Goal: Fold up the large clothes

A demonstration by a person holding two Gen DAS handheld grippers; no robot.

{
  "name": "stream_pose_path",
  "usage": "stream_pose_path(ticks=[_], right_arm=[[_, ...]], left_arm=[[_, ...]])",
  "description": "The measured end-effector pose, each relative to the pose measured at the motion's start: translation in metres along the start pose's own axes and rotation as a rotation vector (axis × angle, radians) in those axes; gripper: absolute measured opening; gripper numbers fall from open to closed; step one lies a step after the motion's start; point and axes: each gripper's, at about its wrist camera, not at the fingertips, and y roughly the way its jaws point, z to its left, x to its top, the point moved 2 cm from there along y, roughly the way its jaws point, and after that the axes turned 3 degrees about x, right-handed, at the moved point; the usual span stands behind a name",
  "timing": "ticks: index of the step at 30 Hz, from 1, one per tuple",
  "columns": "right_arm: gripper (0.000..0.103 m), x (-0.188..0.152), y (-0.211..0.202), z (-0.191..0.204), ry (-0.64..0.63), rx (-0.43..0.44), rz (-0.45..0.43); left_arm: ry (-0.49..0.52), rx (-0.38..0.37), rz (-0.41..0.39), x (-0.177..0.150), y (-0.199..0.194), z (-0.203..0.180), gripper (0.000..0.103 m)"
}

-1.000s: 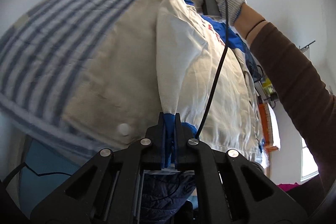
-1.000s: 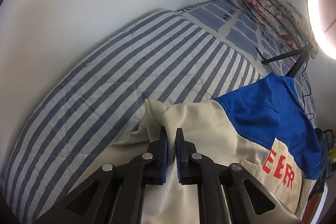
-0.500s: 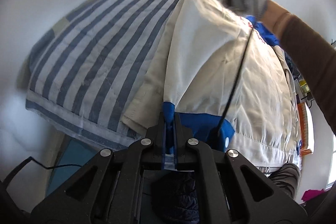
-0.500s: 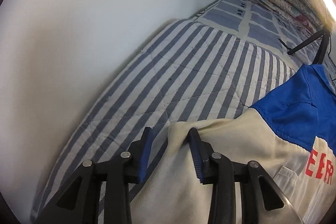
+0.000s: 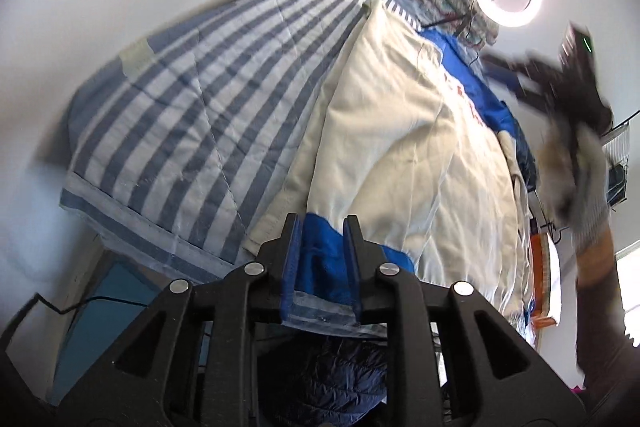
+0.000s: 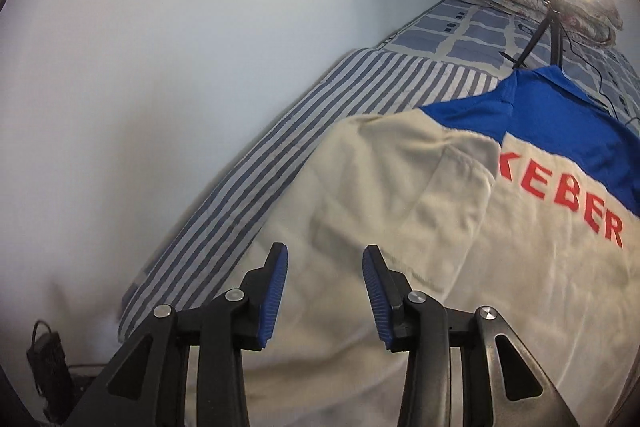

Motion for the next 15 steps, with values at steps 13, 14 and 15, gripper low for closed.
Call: stream_pose_path(ticks=[13,14,15], right_arm=[[0.059,-0.18,-0.004,0.045,0.121,0.144,0.188],[0.059,-0.19,0.005,0.047,0.151,0.162,0.206],[0.059,-0.197,0.012,0.049,0.177,0.192,0.219]], left_arm=[[-0.01,0.011,0.061,0.004,0.024,0.006,0.021],[0.001,0.026,0.062,0.004,0.025,0.005,0.019],[0.008,0.035,0.06,0.003,0.026,0.003,0.018]])
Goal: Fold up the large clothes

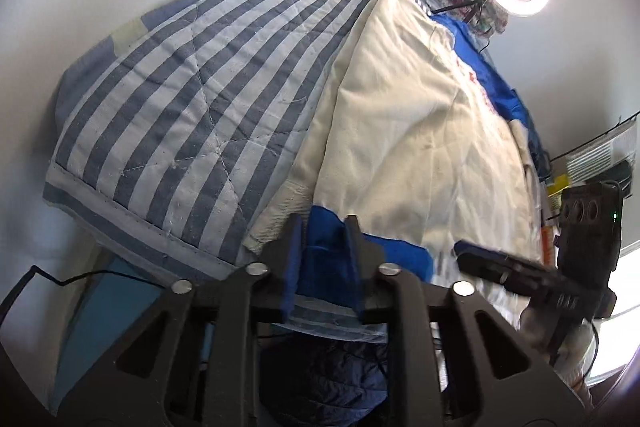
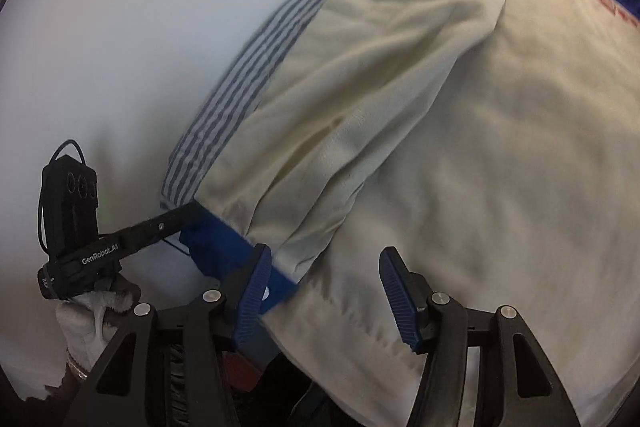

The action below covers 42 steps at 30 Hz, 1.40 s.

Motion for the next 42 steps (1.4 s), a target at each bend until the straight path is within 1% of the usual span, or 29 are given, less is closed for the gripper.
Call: stream_pose_path(ticks=[1,3,4,5,6,8,9,10,11,13,14,16,17,18,19,20,21,22,23,25,28,31,33,35,36,37,38,40,42], right_arm=[[0.059,-0.005,0.008,0.001,0.01,0.023,0.003],[0.06,-0.01,0.022,0.003,0.019,0.016,-0.002],[0.044,-0.011,0.025,0.005,0.025,0.036,-0.009],[0.025,-0.011,0.028,0.008,0.029,0.088,-0.014],[0.014,-0.011,0.031,0.01,0.046,0.144,0.008],[0.009,-0.011,0.024,0.016,0.055,0.159,-0.009],[0.004,-0.012,0.017,0.019,0.044,0.167,-0.024],[0.004,-0.014,0.013,0.02,0.037,0.169,-0.033],[0.004,-0.016,0.013,0.019,0.029,0.149,-0.031],[0.004,-0.022,0.026,0.013,0.019,0.07,0.026],[0.004,-0.025,0.031,0.01,0.009,0.055,0.043],[0.01,-0.026,0.028,0.011,-0.002,0.064,0.038],[0.011,-0.025,0.023,0.013,-0.008,0.069,0.036],[0.018,-0.025,0.016,0.016,-0.027,0.069,0.03],[0.025,-0.026,0.009,0.018,-0.05,0.061,0.017],[0.026,-0.026,-0.001,0.022,-0.084,0.039,-0.005],[0.026,-0.026,-0.011,0.026,-0.123,0.01,-0.028],[0.028,-0.03,-0.021,0.029,-0.153,-0.018,-0.048],[0.029,-0.028,-0.029,0.032,-0.181,-0.044,-0.073],[0.035,-0.026,-0.037,0.035,-0.216,-0.074,-0.116],[0.035,-0.012,-0.036,0.032,-0.224,-0.095,-0.151],[0.035,0.014,-0.019,0.033,-0.228,-0.123,-0.164],[0.035,0.025,-0.005,0.031,-0.227,-0.148,-0.171],[0.034,0.034,0.011,0.029,-0.215,-0.138,-0.148],[0.034,0.034,0.019,0.024,-0.205,-0.141,-0.124],[0.034,0.033,0.029,0.023,-0.201,-0.16,-0.093],[0.034,0.032,0.038,0.021,-0.213,-0.187,-0.066],[0.034,0.031,0.04,0.025,-0.257,-0.208,-0.066],[0.034,0.037,0.035,0.025,-0.235,-0.195,-0.044]], left_arm=[[0.005,0.009,-0.001,-0.001,0.002,-0.002,0.016],[0.014,0.029,-0.005,-0.002,0.003,-0.004,0.014],[0.017,0.036,-0.006,-0.001,0.004,-0.005,0.013],[0.023,0.05,-0.008,-0.002,0.005,-0.005,0.011],[0.026,0.057,-0.008,-0.001,0.006,-0.006,0.011],[0.033,0.064,-0.008,-0.002,0.008,-0.006,0.011],[0.041,0.069,-0.009,-0.002,0.008,-0.008,0.011],[0.049,0.075,-0.011,-0.003,0.008,-0.009,0.011],[0.059,0.081,-0.011,-0.003,0.009,-0.01,0.011],[0.071,0.088,-0.014,-0.004,0.01,-0.013,0.011],[0.076,0.091,-0.018,-0.003,0.009,-0.014,0.011],[0.075,0.082,-0.026,-0.003,0.005,-0.015,0.011],[0.067,0.068,-0.035,-0.002,0.001,-0.015,0.011],[0.056,0.049,-0.045,-0.002,-0.004,-0.014,0.011],[0.049,0.036,-0.06,-0.001,-0.01,-0.012,0.016],[0.045,0.023,-0.078,0.0,-0.015,-0.01,0.021],[0.039,0.022,-0.093,0.002,-0.018,-0.009,0.038],[0.033,0.018,-0.102,0.004,-0.019,-0.007,0.049],[0.024,0.018,-0.102,0.007,-0.017,-0.006,0.05],[0.005,0.005,-0.069,0.011,-0.008,-0.004,0.05],[-0.029,0.003,-0.021,0.015,0.005,-0.002,0.05],[-0.053,0.02,-0.015,0.02,0.011,0.001,0.05],[-0.064,0.009,-0.001,0.021,0.017,0.002,0.05],[-0.054,0.02,0.004,0.021,0.02,0.002,0.05],[-0.041,0.029,0.0,0.021,0.021,0.0,0.047],[-0.027,0.04,-0.002,0.02,0.021,-0.001,0.039],[-0.011,0.05,-0.003,0.019,0.022,-0.003,0.034],[0.005,0.049,-0.009,0.018,0.023,-0.006,0.025],[0.019,0.042,-0.026,0.017,0.019,-0.01,0.021]])
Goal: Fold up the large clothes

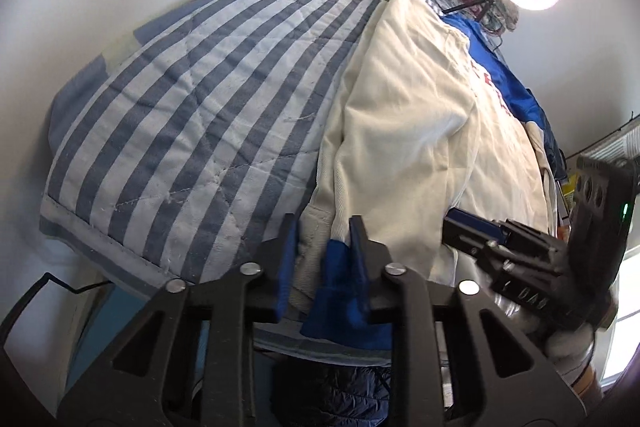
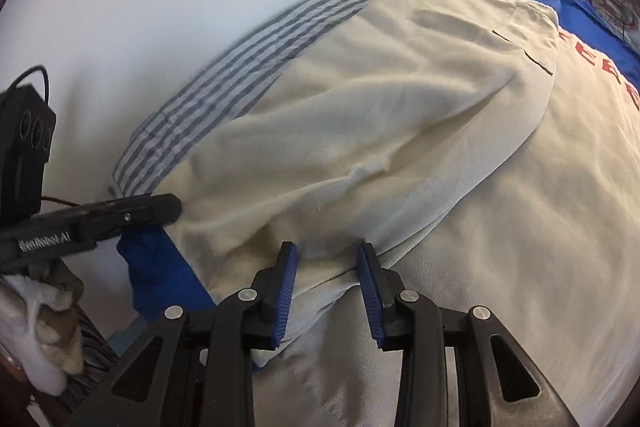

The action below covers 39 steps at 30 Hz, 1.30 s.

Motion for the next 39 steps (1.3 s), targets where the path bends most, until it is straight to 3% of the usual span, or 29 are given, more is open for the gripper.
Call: stream_pose_path(ticks=[2,7,16,23,29,30,32,34,37,39], right_arm=[[0.035,0.008,-0.009,-0.003,0.036,0.037,-0.014],[0.061,0.034,-0.031,-0.011,0.088,0.068,-0.101],[0.068,0.109,-0.002,-0.01,0.15,0.067,-0.047],[0.069,0.157,0.046,-0.003,0.151,-0.069,0.041],[0.073,0.17,0.08,0.018,0.027,-0.235,0.138],[0.072,0.17,0.082,0.02,0.015,-0.25,0.144],[0.06,0.169,0.084,0.019,0.013,-0.275,0.151],[0.033,0.169,0.086,0.013,0.018,-0.311,0.154],[0.009,0.169,0.08,0.003,0.036,-0.301,0.139],[0.006,0.168,0.067,-0.006,0.065,-0.247,0.105]], left_arm=[[0.004,-0.015,-0.023,0.001,-0.006,-0.004,0.02],[0.029,-0.073,-0.076,0.001,-0.021,-0.014,0.018],[0.037,-0.136,-0.106,0.003,-0.03,-0.028,0.017],[0.098,-0.164,-0.127,0.0,-0.035,-0.046,0.017],[0.12,-0.181,-0.121,0.002,-0.031,-0.06,0.016],[0.124,-0.179,-0.121,0.002,-0.03,-0.061,0.016],[0.13,-0.171,-0.121,0.003,-0.027,-0.068,0.016],[0.133,-0.174,-0.121,0.003,-0.027,-0.075,0.016],[0.16,-0.176,-0.127,0.004,-0.025,-0.089,0.016],[0.204,-0.167,-0.141,0.0,-0.028,-0.103,0.016]])
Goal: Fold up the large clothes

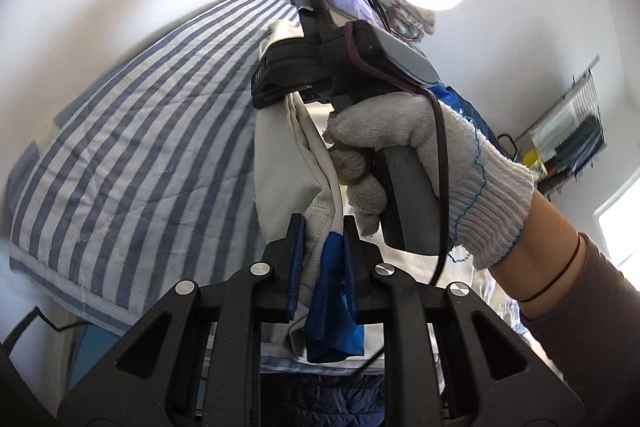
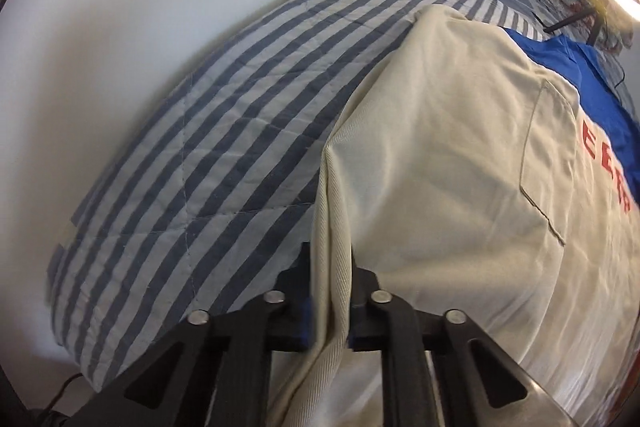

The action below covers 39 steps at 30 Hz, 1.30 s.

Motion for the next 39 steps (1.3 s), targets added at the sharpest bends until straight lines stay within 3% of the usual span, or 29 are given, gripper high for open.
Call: stream_pose_path(ticks=[8,15,23,30,36,39], right_arm=[[0.002,-0.021,-0.04,-0.06,0.191,0.237,-0.165],[0.002,-0.063,-0.06,-0.124,0.388,0.363,-0.29],[0.002,-0.118,-0.059,-0.182,0.547,0.388,-0.338],[0.002,-0.144,-0.034,-0.214,0.617,0.369,-0.289],[0.002,-0.134,-0.018,-0.211,0.595,0.37,-0.27],[0.005,-0.126,-0.014,-0.21,0.557,0.358,-0.256]], left_arm=[[0.138,-0.006,-0.003,-0.006,0.007,-0.054,0.016],[0.25,-0.027,0.035,-0.02,0.023,-0.099,0.016],[0.346,-0.042,0.105,-0.042,0.047,-0.134,0.016],[0.37,-0.038,0.153,-0.057,0.058,-0.145,0.016],[0.405,-0.038,0.178,-0.063,0.056,-0.146,0.019],[0.386,-0.1,0.202,-0.066,0.045,-0.141,0.024]])
